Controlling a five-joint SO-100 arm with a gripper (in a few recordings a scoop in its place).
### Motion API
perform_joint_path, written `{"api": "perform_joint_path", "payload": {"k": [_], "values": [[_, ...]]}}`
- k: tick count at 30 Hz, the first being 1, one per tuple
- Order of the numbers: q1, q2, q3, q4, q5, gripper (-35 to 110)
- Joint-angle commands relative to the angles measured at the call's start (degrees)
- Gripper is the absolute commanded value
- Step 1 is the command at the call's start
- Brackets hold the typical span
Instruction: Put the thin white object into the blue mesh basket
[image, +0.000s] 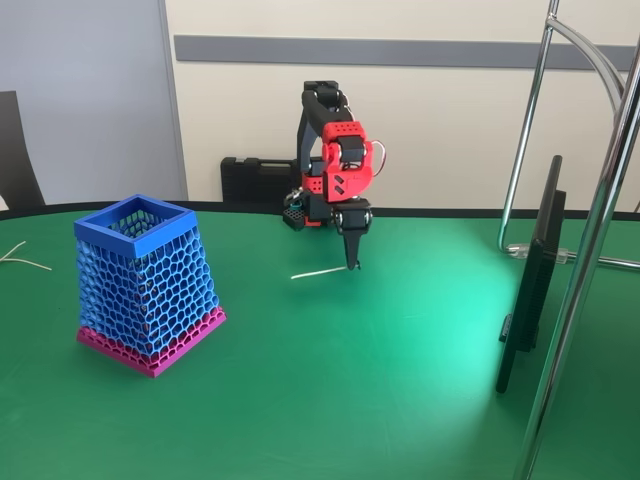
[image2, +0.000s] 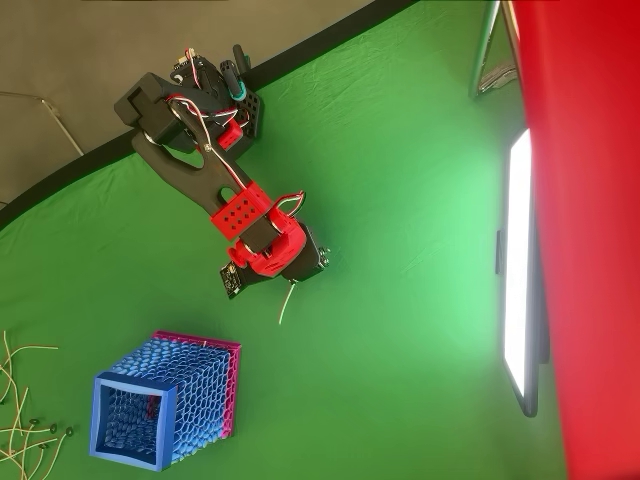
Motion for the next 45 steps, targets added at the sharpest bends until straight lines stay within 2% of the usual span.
{"api": "perform_joint_path", "payload": {"k": [1,10,30,45], "values": [[1.1,3.5,-5.4,0.7,-1.1,4],[6.6,5.4,-18.7,1.0,0.3,4],[26.5,3.1,-44.1,0.0,12.3,5],[34.8,-1.7,-49.0,-5.1,29.8,4]]}}
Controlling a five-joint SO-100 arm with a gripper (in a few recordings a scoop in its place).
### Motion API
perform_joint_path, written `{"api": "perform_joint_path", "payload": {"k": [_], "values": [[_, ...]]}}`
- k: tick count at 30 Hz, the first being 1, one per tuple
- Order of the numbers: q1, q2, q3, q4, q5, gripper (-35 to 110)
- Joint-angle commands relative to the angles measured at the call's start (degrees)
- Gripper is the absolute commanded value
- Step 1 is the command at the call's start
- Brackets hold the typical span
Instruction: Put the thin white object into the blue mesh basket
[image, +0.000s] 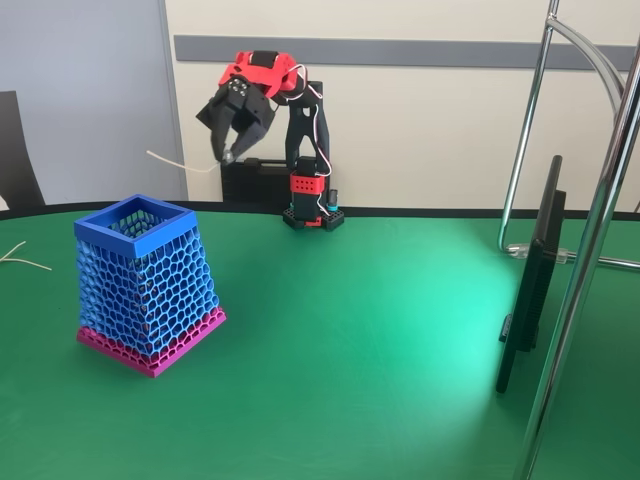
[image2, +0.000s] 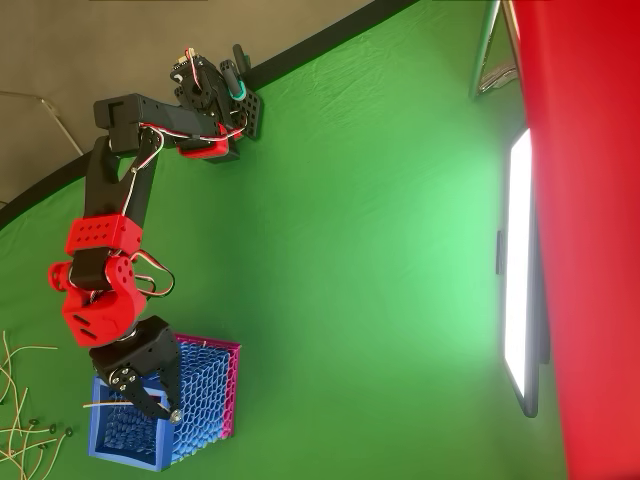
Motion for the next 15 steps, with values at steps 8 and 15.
{"api": "perform_joint_path", "payload": {"k": [8,15], "values": [[5.2,-6.7,-7.1,-5.1,6.9,5],[7.4,-11.3,-10.3,-9.1,9.7,4]]}}
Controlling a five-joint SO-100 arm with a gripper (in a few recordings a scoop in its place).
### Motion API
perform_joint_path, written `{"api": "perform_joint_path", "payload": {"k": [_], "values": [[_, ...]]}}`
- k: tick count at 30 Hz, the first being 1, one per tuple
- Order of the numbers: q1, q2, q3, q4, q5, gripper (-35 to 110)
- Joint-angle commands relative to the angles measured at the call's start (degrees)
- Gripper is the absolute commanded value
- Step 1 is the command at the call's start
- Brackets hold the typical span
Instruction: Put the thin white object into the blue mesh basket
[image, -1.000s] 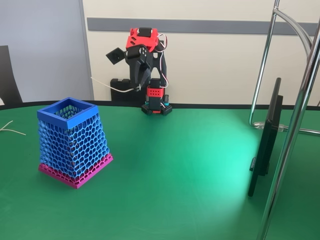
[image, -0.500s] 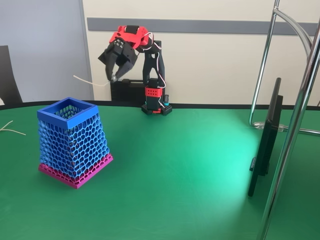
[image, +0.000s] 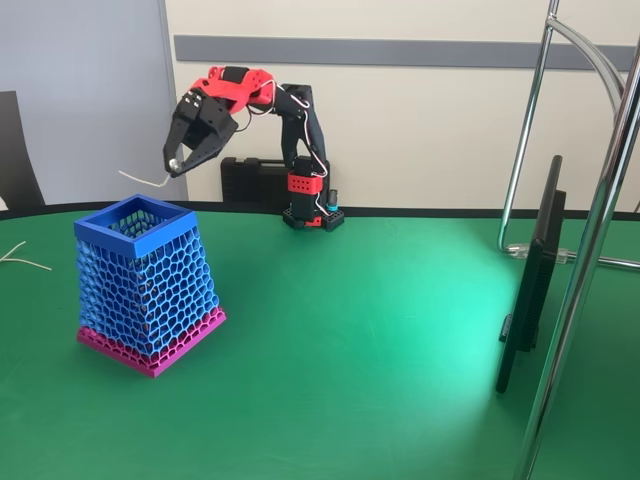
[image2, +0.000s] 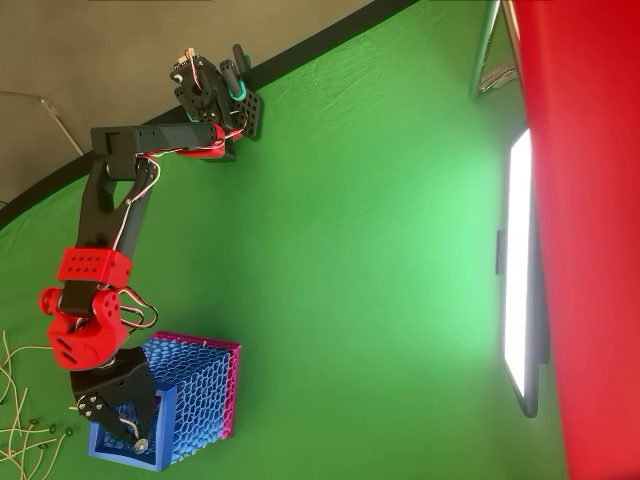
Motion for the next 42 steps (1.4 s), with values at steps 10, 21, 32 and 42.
{"api": "perform_joint_path", "payload": {"k": [10,21,32,42], "values": [[1.5,-2.2,-4.1,-5.8,3.3,12],[4.2,-1.8,-0.9,-12.0,7.2,26],[2.9,-1.3,7.2,-22.9,6.6,30],[-2.2,1.8,8.7,-21.7,3.4,30]]}}
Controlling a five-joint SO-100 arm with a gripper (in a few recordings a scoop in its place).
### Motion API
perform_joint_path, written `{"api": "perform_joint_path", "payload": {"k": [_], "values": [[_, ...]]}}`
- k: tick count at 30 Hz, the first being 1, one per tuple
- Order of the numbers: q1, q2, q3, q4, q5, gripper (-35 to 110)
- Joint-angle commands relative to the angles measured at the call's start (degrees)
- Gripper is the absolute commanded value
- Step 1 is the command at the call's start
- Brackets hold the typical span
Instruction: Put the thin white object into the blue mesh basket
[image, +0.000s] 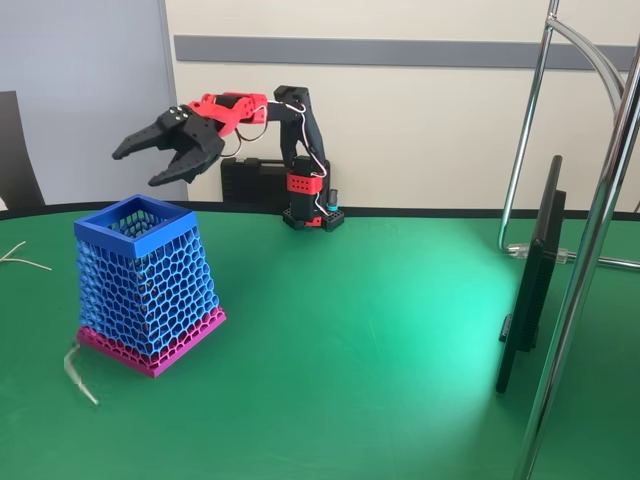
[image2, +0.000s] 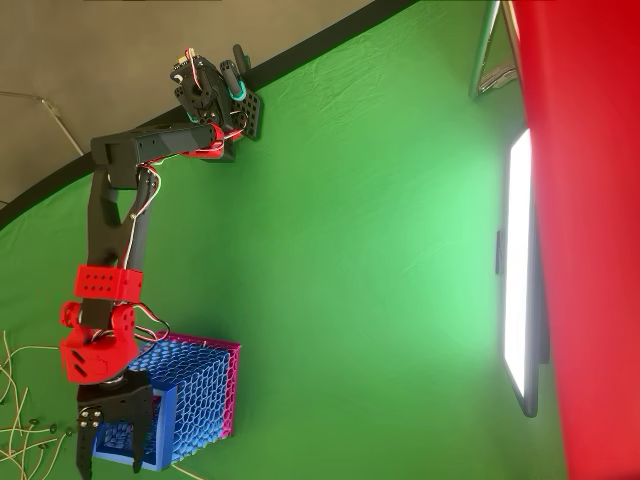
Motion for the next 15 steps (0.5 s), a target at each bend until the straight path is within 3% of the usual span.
{"api": "perform_joint_path", "payload": {"k": [1,15], "values": [[-1.9,5.2,0.4,-0.3,-2.3,30],[-14.4,28.7,20.6,-1.6,-18.0,27]]}}
